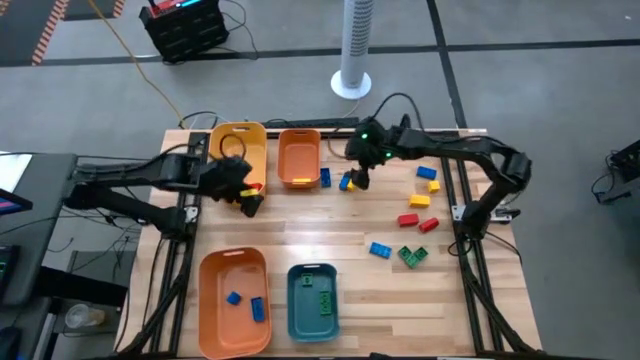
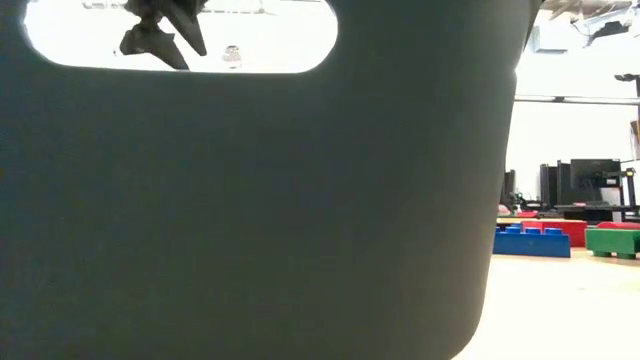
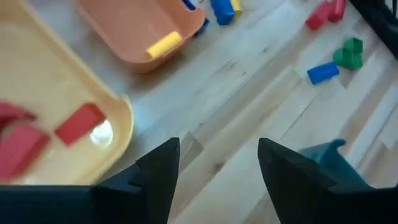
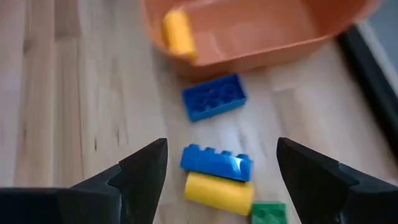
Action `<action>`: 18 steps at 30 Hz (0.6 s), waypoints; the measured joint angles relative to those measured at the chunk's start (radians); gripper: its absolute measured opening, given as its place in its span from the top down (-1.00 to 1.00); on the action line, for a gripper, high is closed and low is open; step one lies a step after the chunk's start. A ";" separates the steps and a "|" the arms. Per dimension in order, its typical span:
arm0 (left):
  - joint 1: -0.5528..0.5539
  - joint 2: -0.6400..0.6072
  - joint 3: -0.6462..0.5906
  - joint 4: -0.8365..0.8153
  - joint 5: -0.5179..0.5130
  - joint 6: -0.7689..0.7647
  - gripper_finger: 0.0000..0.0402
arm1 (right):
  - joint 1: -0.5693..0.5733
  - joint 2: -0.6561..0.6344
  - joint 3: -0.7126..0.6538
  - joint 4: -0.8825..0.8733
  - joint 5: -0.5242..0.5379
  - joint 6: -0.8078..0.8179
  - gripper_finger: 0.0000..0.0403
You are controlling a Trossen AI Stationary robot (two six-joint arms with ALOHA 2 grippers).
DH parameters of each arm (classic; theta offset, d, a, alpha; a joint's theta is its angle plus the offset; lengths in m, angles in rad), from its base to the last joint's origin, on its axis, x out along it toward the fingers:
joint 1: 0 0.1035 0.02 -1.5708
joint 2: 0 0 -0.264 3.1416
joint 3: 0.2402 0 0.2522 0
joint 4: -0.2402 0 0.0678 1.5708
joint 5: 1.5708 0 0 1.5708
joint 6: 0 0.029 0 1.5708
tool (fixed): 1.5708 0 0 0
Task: Sort blocks
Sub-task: Put the green game piece into the blue bin
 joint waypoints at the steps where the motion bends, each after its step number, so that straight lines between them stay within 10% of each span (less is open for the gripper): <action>1: 0.027 0.006 0.000 0.011 0.031 0.039 -0.05 | 0.005 0.014 0.010 -0.029 0.027 -0.013 -0.56; 18: 0.121 0.019 0.000 0.024 0.144 0.239 -0.05 | -0.103 0.079 -0.010 -0.126 0.155 -0.196 -0.51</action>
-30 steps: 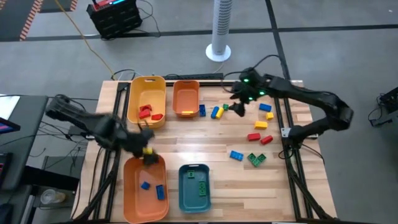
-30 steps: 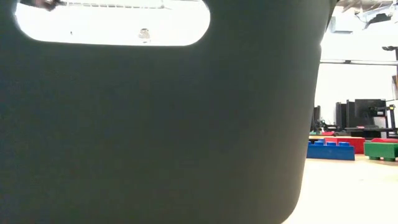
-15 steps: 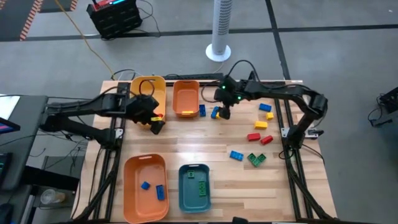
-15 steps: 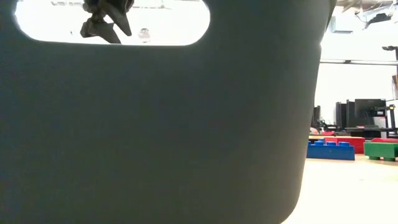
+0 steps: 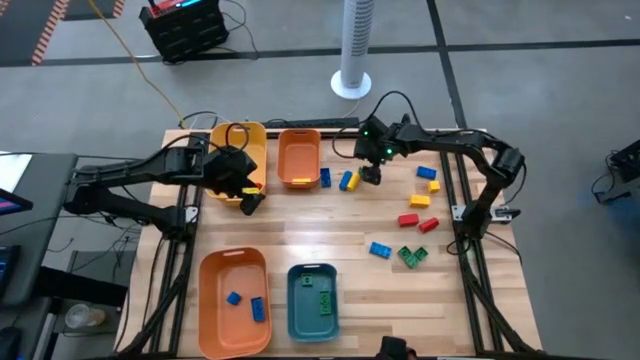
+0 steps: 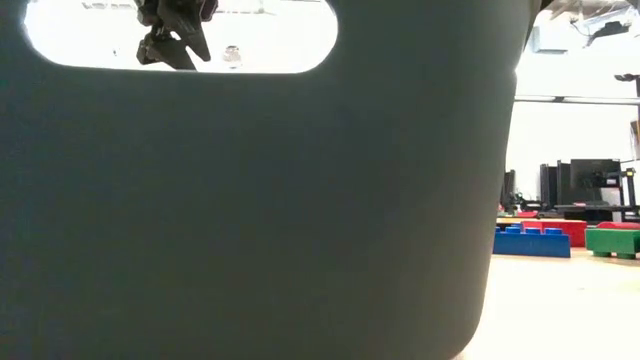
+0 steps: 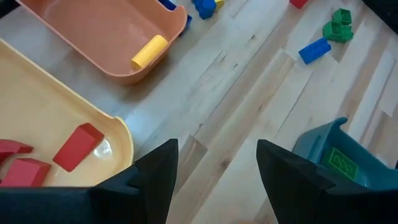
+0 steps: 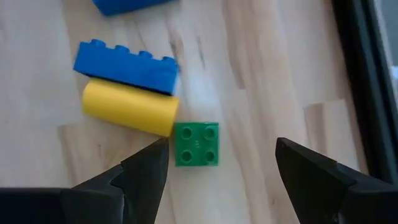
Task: Sort blocks
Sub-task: Put the green game piece into the blue bin
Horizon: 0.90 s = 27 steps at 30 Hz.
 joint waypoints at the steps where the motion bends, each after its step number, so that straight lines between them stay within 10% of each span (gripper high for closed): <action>1: 0.000 0.000 0.000 0.000 0.000 0.000 -0.05 | 0.000 0.000 -0.007 0.009 -0.015 -0.002 -0.51; 27: -0.003 0.000 0.000 -0.010 0.025 -0.048 -0.05 | 0.014 0.094 -0.138 0.255 -0.069 0.032 -0.27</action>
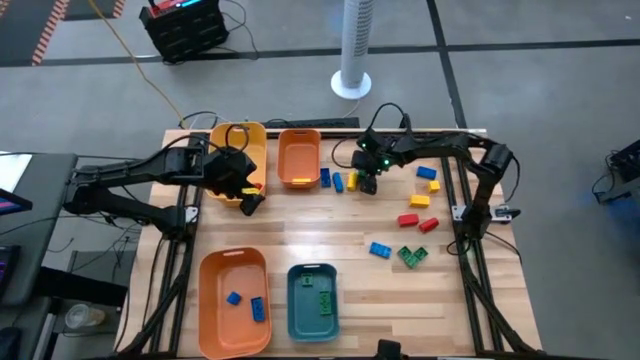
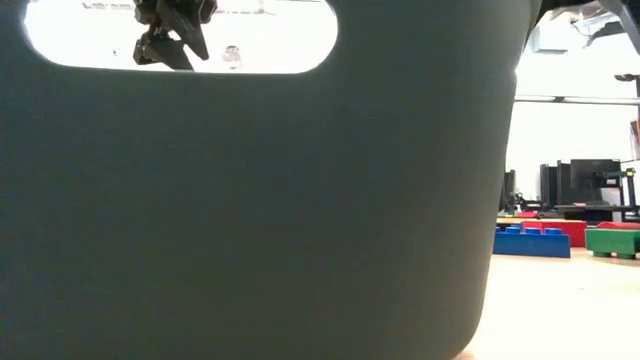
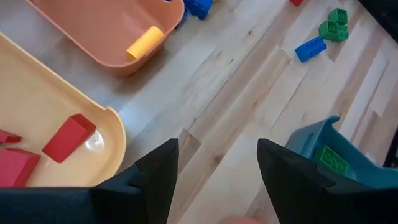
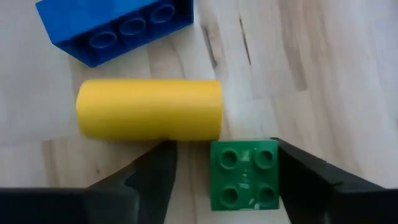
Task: Sort blocks
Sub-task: Put the green game piece into the blue bin
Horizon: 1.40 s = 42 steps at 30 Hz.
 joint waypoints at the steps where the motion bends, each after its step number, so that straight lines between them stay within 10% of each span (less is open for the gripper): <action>1: -0.001 0.000 0.000 -0.004 0.003 -0.002 -0.05 | -0.001 0.000 0.000 -0.001 0.000 0.000 -0.20; 8: 0.000 0.000 0.000 -0.037 0.001 0.049 -0.05 | -0.008 -0.032 0.034 -0.162 0.002 0.007 0.50; 16: 0.000 0.005 0.000 0.033 -0.123 0.431 -0.05 | -0.022 -0.228 0.143 -0.207 -0.103 0.254 0.50; 26: 0.001 0.089 -0.001 0.376 -0.291 0.629 -0.09 | 0.046 -0.293 0.151 0.252 -0.467 0.915 0.50; 42: 0.000 0.270 -0.001 0.870 -0.331 0.770 -0.56 | 0.167 -0.293 0.151 0.614 -0.404 1.230 0.50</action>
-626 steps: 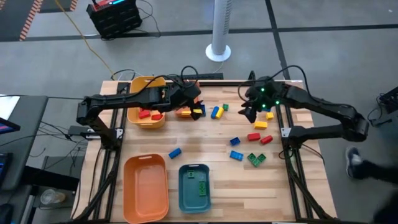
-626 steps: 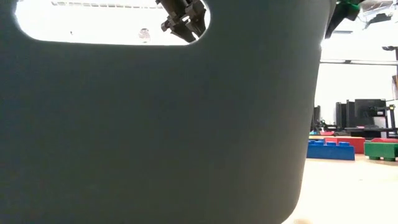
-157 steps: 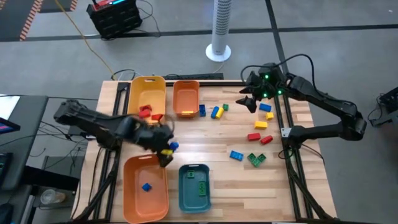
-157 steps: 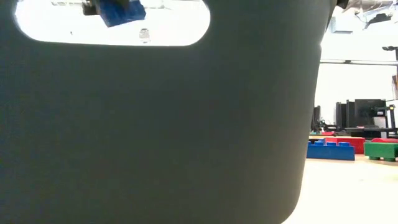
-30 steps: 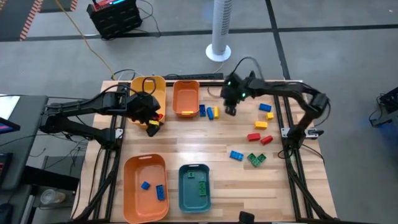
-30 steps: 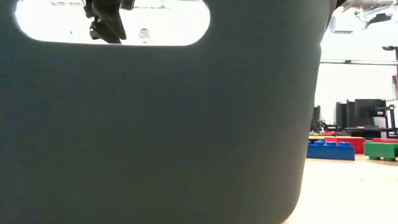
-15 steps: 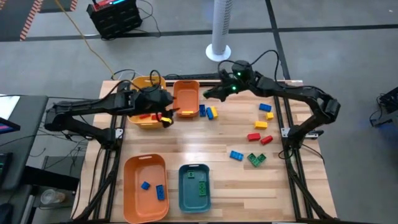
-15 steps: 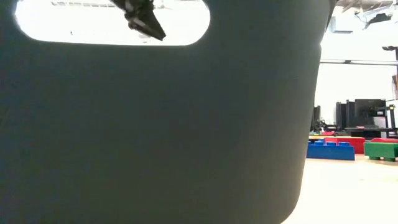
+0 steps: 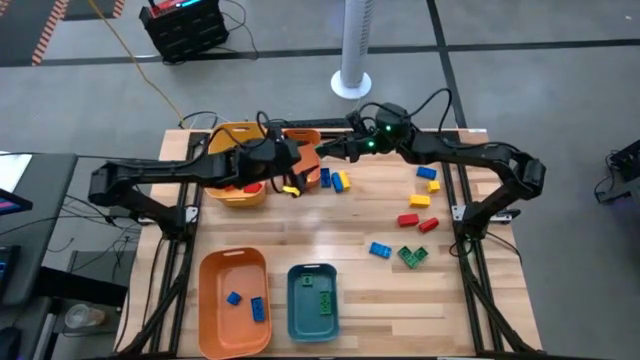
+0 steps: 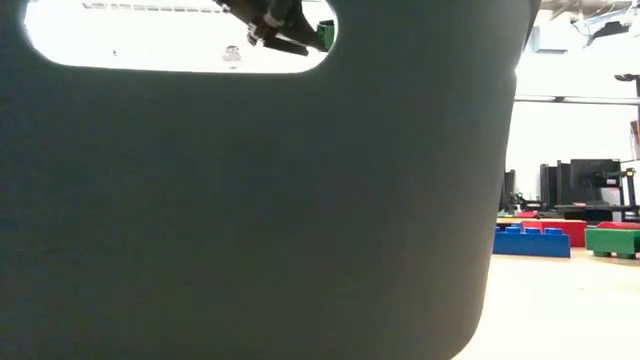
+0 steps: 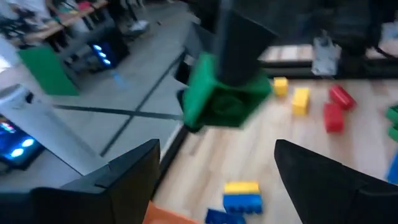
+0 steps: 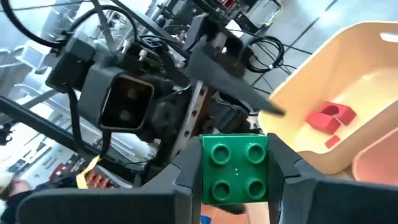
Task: Sort blocks
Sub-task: Put the green game piece into the blue bin
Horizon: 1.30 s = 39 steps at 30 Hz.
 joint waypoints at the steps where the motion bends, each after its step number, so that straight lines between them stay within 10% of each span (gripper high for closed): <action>1: 0.000 0.004 0.000 0.020 -0.021 0.000 -0.56 | 0.006 0.000 0.000 0.003 0.006 0.004 0.50; 24: -0.034 0.010 0.000 0.155 -0.019 0.106 -0.25 | 0.057 -0.001 0.000 0.041 0.091 0.030 0.50; 32: -0.043 0.051 0.001 0.195 -0.043 0.160 0.23 | 0.070 -0.001 0.000 0.041 0.094 0.070 0.49; 39: -0.058 0.037 0.001 0.184 -0.053 0.169 0.31 | 0.066 0.000 0.000 0.054 0.059 0.083 -0.23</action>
